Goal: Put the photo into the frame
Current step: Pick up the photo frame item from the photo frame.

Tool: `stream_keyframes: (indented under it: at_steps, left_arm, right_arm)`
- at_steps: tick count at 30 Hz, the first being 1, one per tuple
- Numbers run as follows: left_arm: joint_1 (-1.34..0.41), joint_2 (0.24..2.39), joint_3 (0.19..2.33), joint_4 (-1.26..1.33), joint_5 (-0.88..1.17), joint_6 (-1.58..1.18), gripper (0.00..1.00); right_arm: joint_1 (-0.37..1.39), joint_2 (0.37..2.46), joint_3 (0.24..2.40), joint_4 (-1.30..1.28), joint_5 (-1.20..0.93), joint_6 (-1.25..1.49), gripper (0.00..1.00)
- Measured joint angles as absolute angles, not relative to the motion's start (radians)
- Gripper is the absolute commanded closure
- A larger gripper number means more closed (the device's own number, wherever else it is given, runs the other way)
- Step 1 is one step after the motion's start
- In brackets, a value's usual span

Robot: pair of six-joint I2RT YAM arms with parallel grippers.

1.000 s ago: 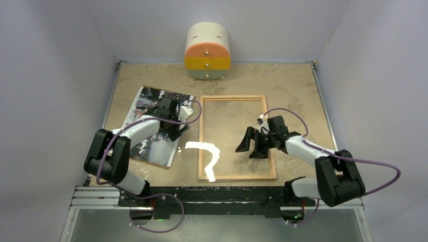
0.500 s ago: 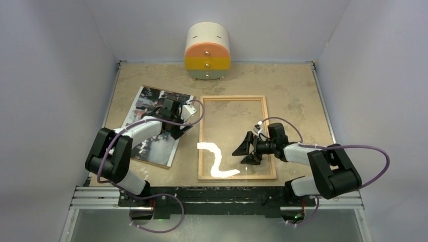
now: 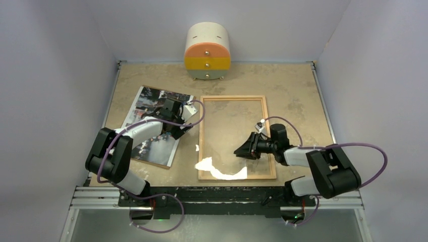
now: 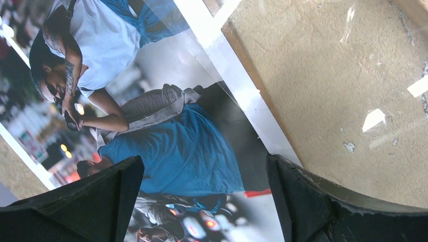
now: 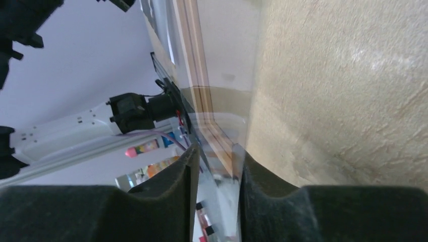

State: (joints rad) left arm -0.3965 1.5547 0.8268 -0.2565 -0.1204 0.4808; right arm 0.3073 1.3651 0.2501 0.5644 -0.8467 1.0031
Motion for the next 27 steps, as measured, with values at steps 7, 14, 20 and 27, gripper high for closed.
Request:
stream_keyframes:
  at_steps: [7,14,20,27]
  left_arm:
    - [-0.401,1.554,0.843,-0.279,-0.13,0.481,0.0]
    - [-0.402,1.554,0.921,-0.399,-0.131,0.472,0.0]
    - [-0.402,1.566,1.004,-0.422,-0.095,0.426,0.0]
    - [-0.414,1.622,1.045,-0.447,0.068,0.327,0.0]
  right_arm:
    - [0.308,1.407,0.329,0.492,-0.831,0.956,1.0]
    - [0.307,1.162,0.46,0.14,-0.663,0.815,1.0]
    - [0.299,1.03,0.54,-0.142,-0.491,0.704,1.0]
    - [0.288,0.989,0.54,-0.365,-0.352,0.673,1.0]
